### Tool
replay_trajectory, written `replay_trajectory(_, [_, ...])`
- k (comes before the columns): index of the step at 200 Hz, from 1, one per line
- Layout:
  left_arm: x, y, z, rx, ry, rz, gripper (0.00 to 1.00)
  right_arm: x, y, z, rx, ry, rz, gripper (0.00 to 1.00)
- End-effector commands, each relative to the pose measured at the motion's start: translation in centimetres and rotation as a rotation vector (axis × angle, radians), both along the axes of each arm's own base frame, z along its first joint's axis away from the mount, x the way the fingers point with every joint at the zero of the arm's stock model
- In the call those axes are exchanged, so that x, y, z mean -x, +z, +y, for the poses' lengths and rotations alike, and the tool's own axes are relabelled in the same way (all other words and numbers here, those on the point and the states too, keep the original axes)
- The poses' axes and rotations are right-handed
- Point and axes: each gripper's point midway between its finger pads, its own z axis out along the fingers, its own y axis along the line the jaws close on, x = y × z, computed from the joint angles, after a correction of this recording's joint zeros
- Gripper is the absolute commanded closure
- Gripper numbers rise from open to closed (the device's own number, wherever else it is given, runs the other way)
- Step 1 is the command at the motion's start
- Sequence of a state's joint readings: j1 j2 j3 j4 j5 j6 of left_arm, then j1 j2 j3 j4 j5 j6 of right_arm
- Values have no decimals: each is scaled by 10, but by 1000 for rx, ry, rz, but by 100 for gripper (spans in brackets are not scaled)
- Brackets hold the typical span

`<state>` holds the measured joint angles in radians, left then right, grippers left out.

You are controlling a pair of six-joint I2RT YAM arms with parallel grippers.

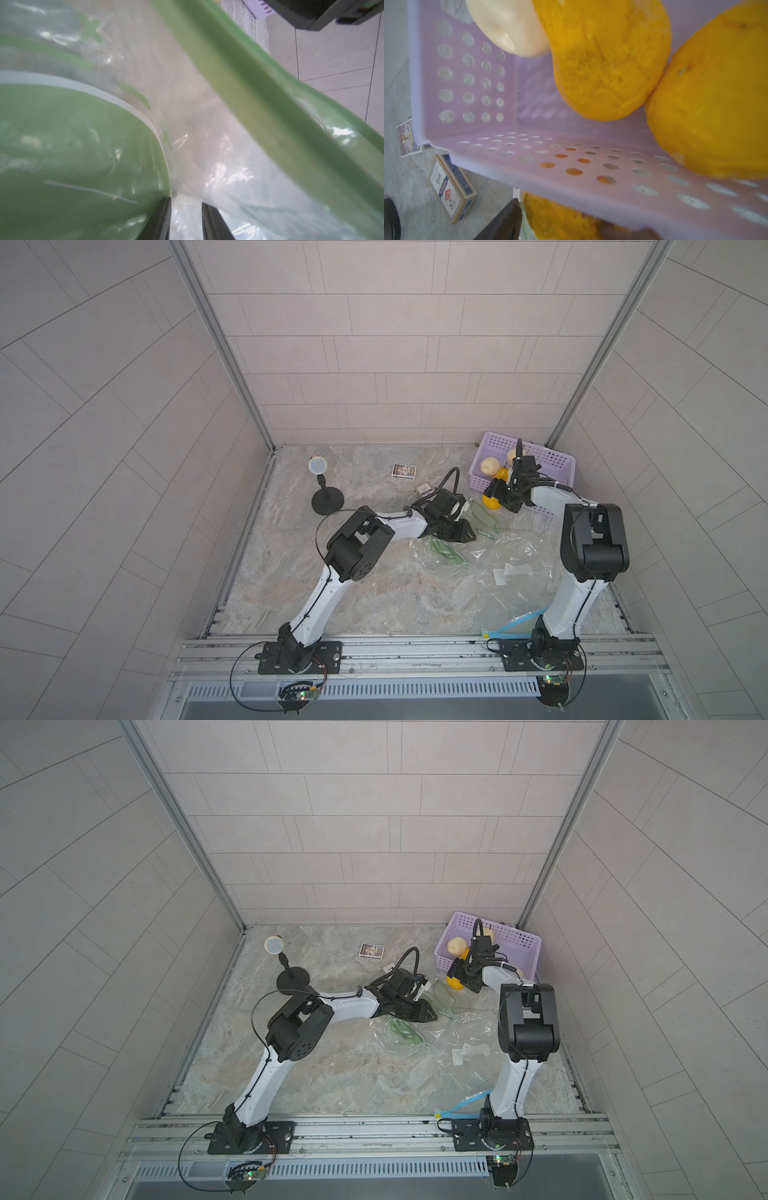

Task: Open the zip-top bag and take out the pear
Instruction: Pick up the pear from the center of the board, then place the pear in the basket.

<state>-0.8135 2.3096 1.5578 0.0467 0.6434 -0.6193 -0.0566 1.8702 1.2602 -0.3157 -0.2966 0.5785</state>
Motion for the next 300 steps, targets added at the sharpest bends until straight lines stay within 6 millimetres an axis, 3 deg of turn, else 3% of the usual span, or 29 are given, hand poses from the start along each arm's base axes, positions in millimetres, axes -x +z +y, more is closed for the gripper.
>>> replay_trajectory(1, [14,-28,30,-83,27,59,68,0,-3,-7,90,-17,15,38])
replay_trajectory(14, [17,-32,42,-92,34,64,68,1,4,-3,116,-4,-4,52])
replay_trajectory(37, [16,-38,66,-119,59,65,67,6,30,11,101,35,-61,66])
replay_trajectory(56, [16,-43,81,-150,63,59,66,16,57,22,64,55,-119,72])
replay_trajectory(79, [13,-46,93,-226,56,7,66,28,91,24,-4,56,-183,70])
replay_trajectory(95, [10,-46,94,-259,41,-35,66,29,119,8,-22,4,-245,70])
replay_trajectory(120, [9,-39,83,-266,2,-80,64,18,148,-44,9,-119,-291,62])
replay_trajectory(138, [2,-18,73,-230,5,-125,55,8,142,-90,31,-218,-225,41])
replay_trajectory(157, [-7,24,57,-122,29,-147,39,-9,136,-113,10,-235,-209,23])
replay_trajectory(167, [-11,48,51,-85,40,-167,25,-16,137,-113,-10,-211,-216,17])
replay_trajectory(185, [-19,91,47,-29,57,-208,20,-17,152,-106,-24,-169,-257,9])
replay_trajectory(208, [-25,138,49,12,69,-267,15,-1,170,-101,-11,-158,-316,6])
replay_trajectory(226, [-27,175,55,47,81,-320,13,22,182,-85,-39,-122,-367,6])
replay_trajectory(248, [-22,225,75,88,112,-431,11,65,189,-56,11,-32,-453,3])
replay_trajectory(257, [-17,240,89,96,136,-493,8,87,180,-51,97,-15,-440,1])
replay_trajectory(264, [-13,249,102,95,168,-544,3,105,166,-60,211,-65,-395,0])
replay_trajectory(273, [-9,250,120,97,231,-596,0,126,148,-79,278,-163,-324,0])
replay_trajectory(283, [-3,242,141,84,275,-610,0,139,132,-91,232,-237,-288,0])
replay_trajectory(292, [6,236,160,61,296,-622,0,143,123,-87,167,-236,-290,0])
replay_trajectory(300, [16,227,176,26,307,-642,0,141,120,-70,120,-172,-320,0])
